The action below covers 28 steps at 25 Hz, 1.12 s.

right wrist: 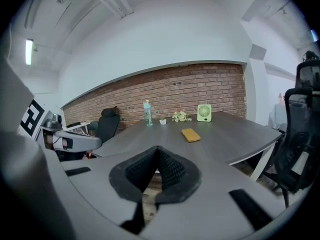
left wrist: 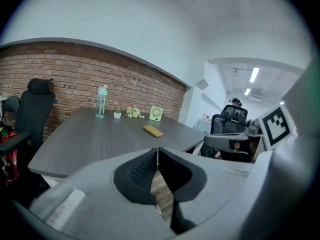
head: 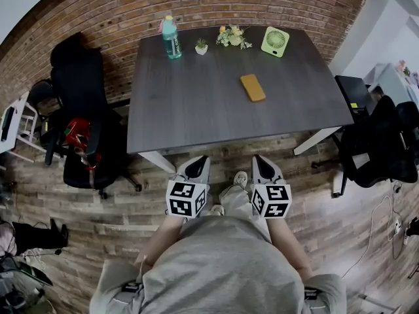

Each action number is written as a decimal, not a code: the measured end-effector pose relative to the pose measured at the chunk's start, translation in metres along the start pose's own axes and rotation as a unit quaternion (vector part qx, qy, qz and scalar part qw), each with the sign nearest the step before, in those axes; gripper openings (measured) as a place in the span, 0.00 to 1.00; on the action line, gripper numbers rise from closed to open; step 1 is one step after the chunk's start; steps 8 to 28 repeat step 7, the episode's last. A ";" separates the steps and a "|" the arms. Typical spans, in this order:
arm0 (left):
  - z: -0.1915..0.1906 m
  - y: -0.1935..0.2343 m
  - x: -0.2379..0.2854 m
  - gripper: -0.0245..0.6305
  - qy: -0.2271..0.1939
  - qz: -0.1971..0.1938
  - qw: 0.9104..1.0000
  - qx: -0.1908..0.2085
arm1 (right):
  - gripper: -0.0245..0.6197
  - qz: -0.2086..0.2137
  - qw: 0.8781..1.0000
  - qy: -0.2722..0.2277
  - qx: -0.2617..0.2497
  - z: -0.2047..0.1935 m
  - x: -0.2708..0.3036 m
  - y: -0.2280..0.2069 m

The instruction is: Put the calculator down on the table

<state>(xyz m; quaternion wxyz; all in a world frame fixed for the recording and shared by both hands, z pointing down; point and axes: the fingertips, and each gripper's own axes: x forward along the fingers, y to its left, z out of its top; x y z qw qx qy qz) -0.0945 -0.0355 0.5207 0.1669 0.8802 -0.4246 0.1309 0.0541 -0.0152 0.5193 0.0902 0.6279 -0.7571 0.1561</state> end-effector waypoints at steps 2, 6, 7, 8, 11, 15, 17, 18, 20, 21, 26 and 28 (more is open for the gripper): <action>0.001 -0.001 0.001 0.07 0.001 0.000 1.000 -0.001 | 0.04 0.000 1.000 0.000 0.000 0.002 0.001 -0.002; 0.003 0.000 0.005 0.07 0.003 0.000 1.000 0.001 | 0.04 -0.001 1.000 -0.003 0.001 0.008 0.004 -0.006; 0.004 0.001 0.006 0.07 0.004 0.000 1.000 0.001 | 0.04 -0.001 1.000 -0.004 0.001 0.009 0.005 -0.007; 0.004 0.001 0.006 0.07 0.004 0.000 1.000 0.001 | 0.04 -0.001 1.000 -0.004 0.001 0.009 0.005 -0.007; 0.004 0.001 0.006 0.07 0.004 0.000 1.000 0.001 | 0.04 -0.001 1.000 -0.004 0.001 0.009 0.005 -0.007; 0.004 0.001 0.006 0.07 0.004 0.000 1.000 0.001 | 0.04 -0.001 1.000 -0.004 0.001 0.009 0.005 -0.007; 0.004 0.001 0.006 0.07 0.004 0.000 1.000 0.001 | 0.04 -0.001 1.000 -0.004 0.001 0.009 0.005 -0.007; 0.004 0.001 0.006 0.07 0.004 0.000 1.000 0.001 | 0.04 -0.001 1.000 -0.004 0.001 0.009 0.005 -0.007; 0.004 0.001 0.006 0.07 0.004 0.000 1.000 0.001 | 0.04 -0.001 1.000 -0.004 0.001 0.009 0.005 -0.007; 0.004 0.001 0.006 0.07 0.004 0.000 1.000 0.001 | 0.04 -0.001 1.000 -0.004 0.001 0.009 0.005 -0.007; 0.004 0.001 0.006 0.07 0.004 0.000 1.000 0.001 | 0.04 -0.001 1.000 -0.004 0.001 0.009 0.005 -0.007; 0.004 0.001 0.006 0.07 0.004 0.000 1.000 0.001 | 0.04 -0.001 1.000 -0.004 0.001 0.009 0.005 -0.007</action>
